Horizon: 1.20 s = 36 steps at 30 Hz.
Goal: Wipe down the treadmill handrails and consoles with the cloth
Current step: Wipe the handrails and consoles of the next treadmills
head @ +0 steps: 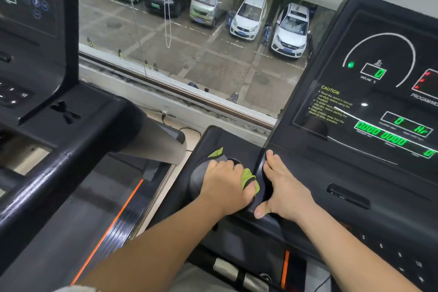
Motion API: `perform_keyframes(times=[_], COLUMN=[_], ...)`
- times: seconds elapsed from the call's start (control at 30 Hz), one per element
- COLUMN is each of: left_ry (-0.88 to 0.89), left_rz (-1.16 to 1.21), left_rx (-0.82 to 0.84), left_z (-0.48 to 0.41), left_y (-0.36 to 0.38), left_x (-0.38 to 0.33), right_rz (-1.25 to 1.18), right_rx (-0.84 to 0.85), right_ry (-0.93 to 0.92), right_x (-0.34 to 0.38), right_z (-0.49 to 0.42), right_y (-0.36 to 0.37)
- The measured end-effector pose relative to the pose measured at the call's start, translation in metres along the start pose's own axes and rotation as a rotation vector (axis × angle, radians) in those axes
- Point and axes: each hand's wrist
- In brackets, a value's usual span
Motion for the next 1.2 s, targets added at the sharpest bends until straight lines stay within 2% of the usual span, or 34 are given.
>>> perform_keyframes(times=[0.1,0.23,0.3,0.37,0.43,0.47,0.53,0.57,0.67,0.73,0.9,0.97,1.07,1.13,1.2], left_ry=[-0.004,0.073,-0.064,-0.318,-0.558,-0.609,-0.466,-0.329,0.099,0.21,0.517,0.525,0.401,0.274,0.107], left_rz=[-0.033,0.11,0.141,0.19,0.319,0.356,0.29,0.247,0.092,-0.002,-0.16,-0.241,-0.359,-0.366,-0.276], left_rx=[0.035,0.096,0.134,0.133,0.055,-0.036,-0.224,-0.2,0.188,0.325,0.295,0.294,0.305,0.316,0.334], left_z=[0.018,0.055,0.062,0.047,0.025,0.016,0.01,0.011,0.016,0.008,-0.013,-0.017,-0.016,-0.013,-0.013], left_y=[-0.016,-0.035,-0.046,-0.06,-0.075,-0.08,-0.08,-0.075,-0.042,-0.025,-0.017,-0.023,-0.031,-0.034,-0.033], left_x=[-0.006,0.017,0.037,0.059,0.076,0.08,0.074,0.065,0.037,0.031,0.056,0.048,0.016,0.0,-0.007], right_rz=[0.008,0.038,0.081,0.194,0.306,0.337,0.34,0.328,0.31,0.29,0.278,0.279,0.261,0.239,0.211], right_rx=[-0.004,0.009,-0.02,-0.029,0.006,0.027,0.079,0.093,0.092,0.105,0.125,0.126,0.129,0.12,0.104], right_ry=[-0.011,-0.062,-0.142,-0.237,-0.26,-0.247,-0.205,-0.189,-0.177,-0.162,-0.147,-0.139,-0.143,-0.146,-0.151], right_x=[0.003,0.011,0.017,0.024,0.031,0.033,0.035,0.034,0.031,0.031,0.035,0.035,0.036,0.034,0.033], right_z=[0.003,0.003,-0.002,-0.01,-0.021,-0.027,-0.035,-0.038,-0.041,-0.042,-0.044,-0.042,-0.041,-0.04,-0.039], right_y=[-0.001,0.0,-0.001,-0.004,-0.008,-0.009,-0.012,-0.012,-0.01,-0.007,-0.009,-0.01,-0.01,-0.01,-0.01])
Point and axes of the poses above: each hand's wrist, its own z-axis away from the middle knuckle, its own y-axis out of the palm, x = y × z, and after that the axes turned 6 degrees about -z, right-handed
